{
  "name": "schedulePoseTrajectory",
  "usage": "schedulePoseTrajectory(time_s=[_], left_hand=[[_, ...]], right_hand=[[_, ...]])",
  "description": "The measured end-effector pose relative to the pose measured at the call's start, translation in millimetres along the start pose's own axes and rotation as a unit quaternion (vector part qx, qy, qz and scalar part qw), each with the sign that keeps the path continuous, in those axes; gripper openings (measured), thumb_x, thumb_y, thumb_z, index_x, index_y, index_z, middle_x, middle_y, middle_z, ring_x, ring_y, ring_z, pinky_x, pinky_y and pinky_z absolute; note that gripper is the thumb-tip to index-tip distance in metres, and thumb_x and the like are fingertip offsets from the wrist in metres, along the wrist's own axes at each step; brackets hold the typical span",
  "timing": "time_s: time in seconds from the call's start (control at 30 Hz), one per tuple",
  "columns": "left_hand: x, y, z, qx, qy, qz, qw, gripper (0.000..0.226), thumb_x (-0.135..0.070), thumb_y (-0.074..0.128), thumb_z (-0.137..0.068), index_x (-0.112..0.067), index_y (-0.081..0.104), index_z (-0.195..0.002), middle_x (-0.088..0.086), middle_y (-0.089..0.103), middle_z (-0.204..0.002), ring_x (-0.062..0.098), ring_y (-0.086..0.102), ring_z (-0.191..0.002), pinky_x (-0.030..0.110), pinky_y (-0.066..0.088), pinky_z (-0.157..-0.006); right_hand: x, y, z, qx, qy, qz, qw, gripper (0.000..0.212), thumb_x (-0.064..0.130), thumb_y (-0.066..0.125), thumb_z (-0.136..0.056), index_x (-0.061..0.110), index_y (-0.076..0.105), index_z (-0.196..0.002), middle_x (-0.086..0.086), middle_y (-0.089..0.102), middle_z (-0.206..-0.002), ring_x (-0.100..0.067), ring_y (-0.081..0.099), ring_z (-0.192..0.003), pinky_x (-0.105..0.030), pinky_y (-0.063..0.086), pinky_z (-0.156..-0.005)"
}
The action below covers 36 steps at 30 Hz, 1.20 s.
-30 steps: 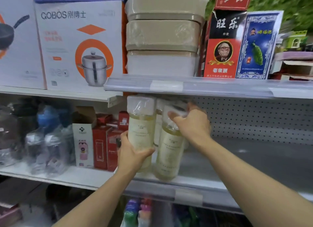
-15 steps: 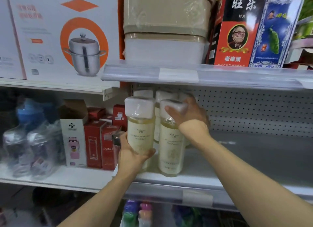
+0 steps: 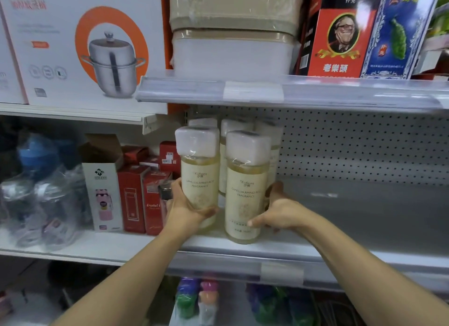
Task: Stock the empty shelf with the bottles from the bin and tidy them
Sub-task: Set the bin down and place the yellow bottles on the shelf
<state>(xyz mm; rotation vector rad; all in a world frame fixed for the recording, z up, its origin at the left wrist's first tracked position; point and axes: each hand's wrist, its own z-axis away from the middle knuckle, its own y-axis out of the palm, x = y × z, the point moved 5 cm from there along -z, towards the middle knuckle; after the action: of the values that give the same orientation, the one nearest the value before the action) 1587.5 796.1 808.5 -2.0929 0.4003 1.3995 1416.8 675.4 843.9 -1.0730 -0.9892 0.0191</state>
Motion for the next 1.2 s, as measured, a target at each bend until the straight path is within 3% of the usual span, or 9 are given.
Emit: schedulePoseTrajectory(time_s=[0.1,0.27,0.37,0.47,0.57,0.7,0.8,0.97,1.2], left_hand=[[-1,4,-8,-0.012,-0.012,-0.019,1.0,0.095,-0.015,0.086,-0.064,-0.021,0.024,-0.135,-0.002,0.055,-0.113,0.017,0.052,-0.105,0.038,0.044,-0.097],[7,10,-27,-0.022,-0.027,-0.06,0.998,0.094,-0.023,0.087,-0.063,-0.022,0.023,-0.133,-0.002,0.053,-0.11,0.025,0.054,-0.107,0.039,0.045,-0.091],[14,13,-40,-0.02,-0.032,-0.06,0.997,0.094,-0.024,0.088,-0.061,-0.023,0.023,-0.13,-0.002,0.052,-0.111,0.028,0.054,-0.11,0.046,0.046,-0.094],[19,15,-51,-0.017,-0.035,-0.039,0.998,0.097,-0.027,0.09,-0.057,-0.026,0.023,-0.128,0.003,0.054,-0.12,0.031,0.052,-0.115,0.052,0.044,-0.098],[25,17,-62,-0.013,-0.036,-0.019,0.999,0.101,-0.033,0.089,-0.051,-0.032,0.022,-0.126,0.005,0.054,-0.122,0.032,0.051,-0.117,0.054,0.044,-0.098],[22,20,-69,0.006,-0.033,0.01,0.999,0.099,-0.016,0.086,-0.063,-0.026,0.019,-0.134,0.006,0.054,-0.122,0.029,0.053,-0.117,0.053,0.046,-0.098],[18,21,-70,0.018,-0.034,0.023,0.999,0.096,-0.007,0.082,-0.068,-0.019,0.016,-0.137,0.008,0.052,-0.123,0.027,0.052,-0.118,0.051,0.046,-0.099],[17,19,-66,0.012,-0.054,-0.03,0.998,0.097,-0.01,0.083,-0.067,-0.01,0.017,-0.139,0.01,0.052,-0.126,0.028,0.054,-0.117,0.048,0.045,-0.101],[9,10,-22,-0.014,-0.122,-0.083,0.989,0.093,-0.014,0.081,-0.072,-0.014,0.023,-0.144,0.006,0.047,-0.138,0.029,0.046,-0.125,0.044,0.038,-0.107]], right_hand=[[-3,5,-10,-0.019,-0.001,-0.014,1.0,0.07,0.012,0.08,-0.071,0.01,0.031,-0.12,-0.006,0.057,-0.109,-0.023,0.066,-0.086,-0.037,0.06,-0.067],[-4,11,-33,-0.05,0.008,-0.007,0.999,0.057,0.016,0.072,-0.079,0.01,0.035,-0.122,-0.007,0.058,-0.114,-0.024,0.066,-0.091,-0.037,0.06,-0.065],[-2,15,-43,-0.062,0.01,-0.026,0.998,0.062,0.02,0.071,-0.082,0.006,0.032,-0.129,-0.008,0.058,-0.116,-0.024,0.067,-0.088,-0.035,0.06,-0.067],[0,18,-51,-0.084,0.018,-0.04,0.995,0.076,0.024,0.073,-0.079,0.005,0.028,-0.137,-0.011,0.057,-0.123,-0.029,0.063,-0.104,-0.042,0.057,-0.082],[0,20,-56,-0.091,0.021,-0.055,0.994,0.072,0.024,0.074,-0.077,0.006,0.031,-0.133,-0.013,0.055,-0.127,-0.031,0.058,-0.113,-0.044,0.054,-0.089],[-3,18,-54,-0.072,0.031,-0.013,0.997,0.063,0.023,0.072,-0.078,0.006,0.036,-0.126,-0.01,0.055,-0.123,-0.029,0.058,-0.111,-0.038,0.054,-0.089],[-5,20,-49,-0.055,0.029,0.023,0.998,0.069,0.028,0.076,-0.075,0.008,0.035,-0.127,-0.008,0.052,-0.127,-0.026,0.055,-0.116,-0.034,0.051,-0.091],[-6,20,-37,-0.037,0.018,0.006,0.999,0.068,0.021,0.077,-0.075,0.012,0.036,-0.129,-0.004,0.05,-0.132,-0.023,0.052,-0.12,-0.028,0.047,-0.092],[-3,13,-3,-0.014,-0.062,-0.032,0.997,0.06,0.018,0.075,-0.08,0.016,0.038,-0.127,-0.001,0.049,-0.135,-0.02,0.05,-0.123,-0.031,0.046,-0.097]])
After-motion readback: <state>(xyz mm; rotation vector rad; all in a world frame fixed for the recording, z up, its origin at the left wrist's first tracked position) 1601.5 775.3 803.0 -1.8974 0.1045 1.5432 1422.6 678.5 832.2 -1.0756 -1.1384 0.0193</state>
